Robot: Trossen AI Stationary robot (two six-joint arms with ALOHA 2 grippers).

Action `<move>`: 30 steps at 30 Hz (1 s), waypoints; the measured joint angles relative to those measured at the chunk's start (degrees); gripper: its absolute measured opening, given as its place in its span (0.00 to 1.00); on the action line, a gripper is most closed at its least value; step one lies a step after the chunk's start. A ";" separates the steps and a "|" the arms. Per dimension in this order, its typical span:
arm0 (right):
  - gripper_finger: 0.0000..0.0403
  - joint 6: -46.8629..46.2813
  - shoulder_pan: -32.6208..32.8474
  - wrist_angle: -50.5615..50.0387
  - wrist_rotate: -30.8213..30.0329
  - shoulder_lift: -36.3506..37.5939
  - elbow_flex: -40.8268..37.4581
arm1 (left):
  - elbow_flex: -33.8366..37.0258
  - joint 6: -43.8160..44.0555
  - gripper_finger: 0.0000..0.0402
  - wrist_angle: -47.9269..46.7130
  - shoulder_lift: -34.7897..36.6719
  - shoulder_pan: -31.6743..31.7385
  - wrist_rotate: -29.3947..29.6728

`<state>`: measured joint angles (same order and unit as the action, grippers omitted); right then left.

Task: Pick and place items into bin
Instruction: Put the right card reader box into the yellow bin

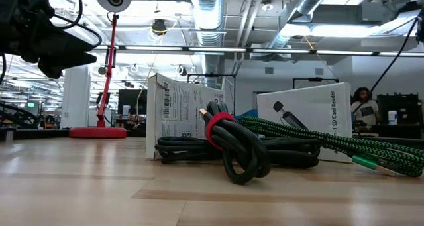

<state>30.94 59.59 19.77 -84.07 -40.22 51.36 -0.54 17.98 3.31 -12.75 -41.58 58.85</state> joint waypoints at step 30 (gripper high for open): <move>0.66 -1.02 2.32 2.17 -5.85 -24.50 23.57 | 0.00 0.00 0.47 0.01 0.00 0.00 -0.01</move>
<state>29.92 61.91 21.94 -89.92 -64.72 74.93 -0.54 17.98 3.32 -12.75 -41.58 58.84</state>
